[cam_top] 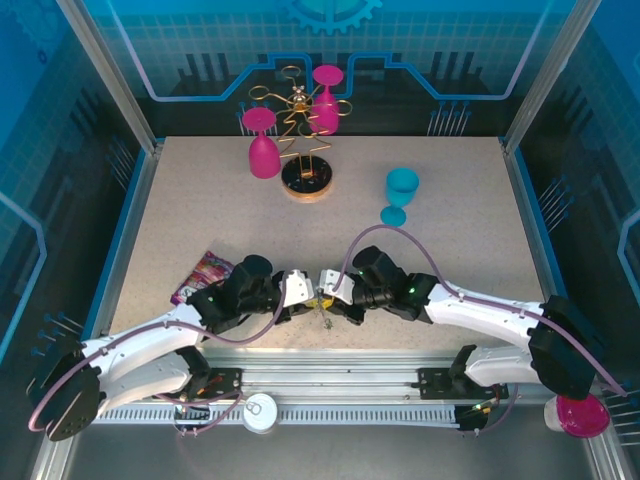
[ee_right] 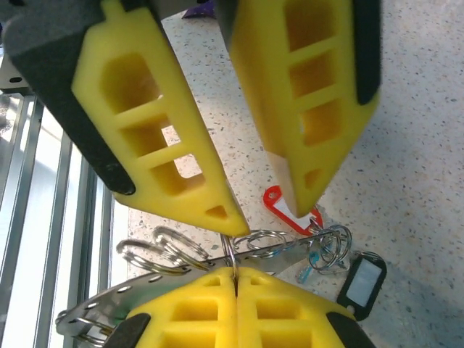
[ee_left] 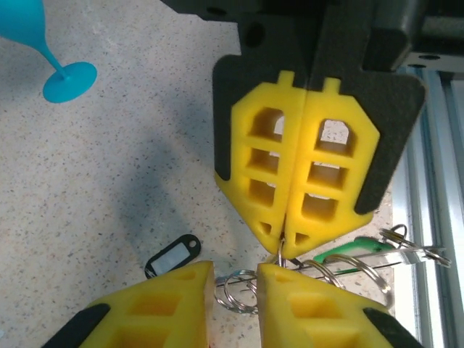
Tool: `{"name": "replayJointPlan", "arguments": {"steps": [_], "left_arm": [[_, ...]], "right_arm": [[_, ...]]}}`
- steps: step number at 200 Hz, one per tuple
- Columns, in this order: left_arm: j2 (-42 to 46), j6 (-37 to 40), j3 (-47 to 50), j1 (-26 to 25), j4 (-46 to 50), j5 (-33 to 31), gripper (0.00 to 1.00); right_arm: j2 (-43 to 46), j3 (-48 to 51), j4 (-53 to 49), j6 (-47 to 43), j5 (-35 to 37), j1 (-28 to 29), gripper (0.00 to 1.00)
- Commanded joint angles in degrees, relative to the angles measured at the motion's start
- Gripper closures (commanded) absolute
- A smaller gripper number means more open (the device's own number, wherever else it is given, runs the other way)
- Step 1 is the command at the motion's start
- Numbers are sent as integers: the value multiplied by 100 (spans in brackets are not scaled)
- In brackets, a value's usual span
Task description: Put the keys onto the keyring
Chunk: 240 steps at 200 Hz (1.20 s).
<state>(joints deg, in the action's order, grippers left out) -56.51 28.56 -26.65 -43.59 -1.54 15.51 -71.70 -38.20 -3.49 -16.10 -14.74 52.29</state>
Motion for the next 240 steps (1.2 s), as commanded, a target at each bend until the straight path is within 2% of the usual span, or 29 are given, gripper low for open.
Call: {"name": "replayJointPlan", "arguments": {"steps": [1, 39, 62, 93, 132, 171, 213, 231, 240], "left_arm": [[70, -241, 146, 130, -219, 624, 75], [-3, -187, 93, 353, -26, 960, 72], [184, -168, 50, 577, 81, 1020, 64], [326, 21, -150, 1095, 644, 1945, 57], [-141, 217, -211, 1308, 598, 2708, 59], [-488, 370, -406, 1350, 591, 2832, 67], [-630, 412, -512, 1353, 549, 2931, 86], [-650, 513, -543, 1357, 645, 2941, 100], [-625, 545, -519, 1363, 623, 2940, 100]], "right_arm": [[12, 74, 969, 67, -326, 164, 100], [69, 166, 1045, 72, -234, 167, 100], [59, 190, 984, 47, 35, 159, 100], [76, 268, 1103, 46, 22, 98, 100], [72, 337, 1342, -3, -261, 88, 100], [173, 383, 1402, -51, -336, 77, 100], [112, 302, 1445, -21, -457, 78, 100], [150, 378, 1623, 116, -470, 35, 100], [229, 526, 1853, 308, -530, -54, 100]]}}
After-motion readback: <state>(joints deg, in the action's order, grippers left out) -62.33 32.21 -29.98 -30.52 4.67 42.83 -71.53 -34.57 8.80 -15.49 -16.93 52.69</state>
